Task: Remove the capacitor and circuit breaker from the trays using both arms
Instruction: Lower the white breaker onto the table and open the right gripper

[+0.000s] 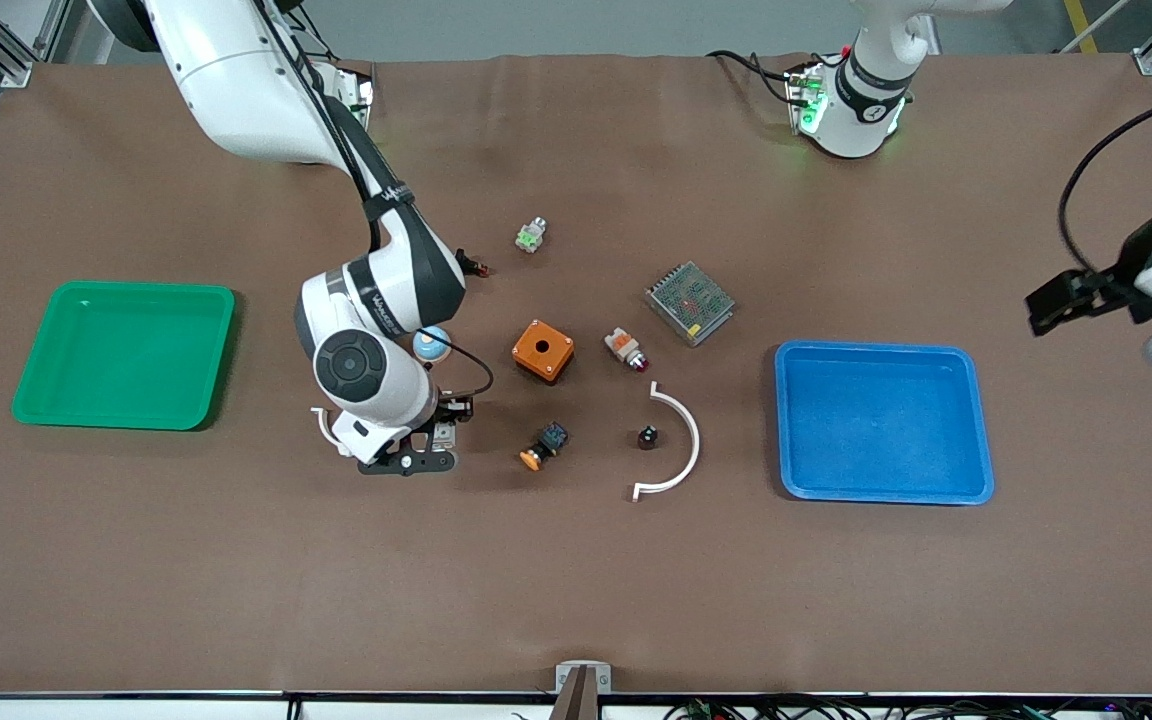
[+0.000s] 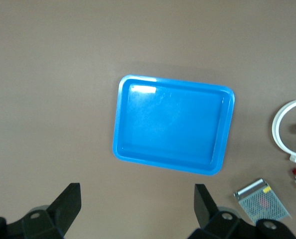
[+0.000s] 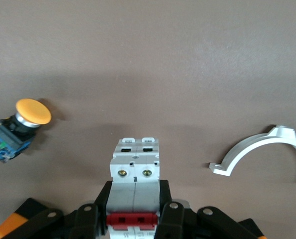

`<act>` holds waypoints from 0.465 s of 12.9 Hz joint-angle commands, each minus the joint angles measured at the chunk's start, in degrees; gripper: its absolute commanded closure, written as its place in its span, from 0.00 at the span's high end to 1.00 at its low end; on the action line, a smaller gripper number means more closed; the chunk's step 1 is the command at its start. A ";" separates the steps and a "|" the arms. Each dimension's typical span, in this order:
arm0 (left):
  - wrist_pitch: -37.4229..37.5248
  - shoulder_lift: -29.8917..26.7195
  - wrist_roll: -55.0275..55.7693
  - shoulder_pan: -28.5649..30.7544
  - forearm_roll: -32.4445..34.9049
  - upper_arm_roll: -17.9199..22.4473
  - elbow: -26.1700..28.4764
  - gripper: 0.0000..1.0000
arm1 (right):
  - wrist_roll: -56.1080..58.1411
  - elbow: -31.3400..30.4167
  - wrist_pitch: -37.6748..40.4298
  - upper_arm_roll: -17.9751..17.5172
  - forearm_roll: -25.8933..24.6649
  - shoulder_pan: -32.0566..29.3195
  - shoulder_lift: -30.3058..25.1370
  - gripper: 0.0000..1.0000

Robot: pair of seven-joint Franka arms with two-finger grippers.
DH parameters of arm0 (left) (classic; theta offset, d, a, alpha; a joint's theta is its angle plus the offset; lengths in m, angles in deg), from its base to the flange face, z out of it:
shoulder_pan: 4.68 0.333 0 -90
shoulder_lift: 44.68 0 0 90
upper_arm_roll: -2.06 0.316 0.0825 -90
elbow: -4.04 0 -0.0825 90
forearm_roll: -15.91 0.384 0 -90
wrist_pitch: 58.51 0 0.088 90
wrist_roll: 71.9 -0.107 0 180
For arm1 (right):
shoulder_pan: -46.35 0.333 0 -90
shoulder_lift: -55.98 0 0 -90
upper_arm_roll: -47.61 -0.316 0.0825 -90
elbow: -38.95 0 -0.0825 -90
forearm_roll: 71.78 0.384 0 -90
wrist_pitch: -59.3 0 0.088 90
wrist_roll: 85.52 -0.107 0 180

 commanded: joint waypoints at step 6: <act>-0.83 -11.80 -2.11 3.88 -4.08 -1.47 13.17 1.00 | -1.60 2.00 -3.49 0.51 5.69 1.43 5.68 1.00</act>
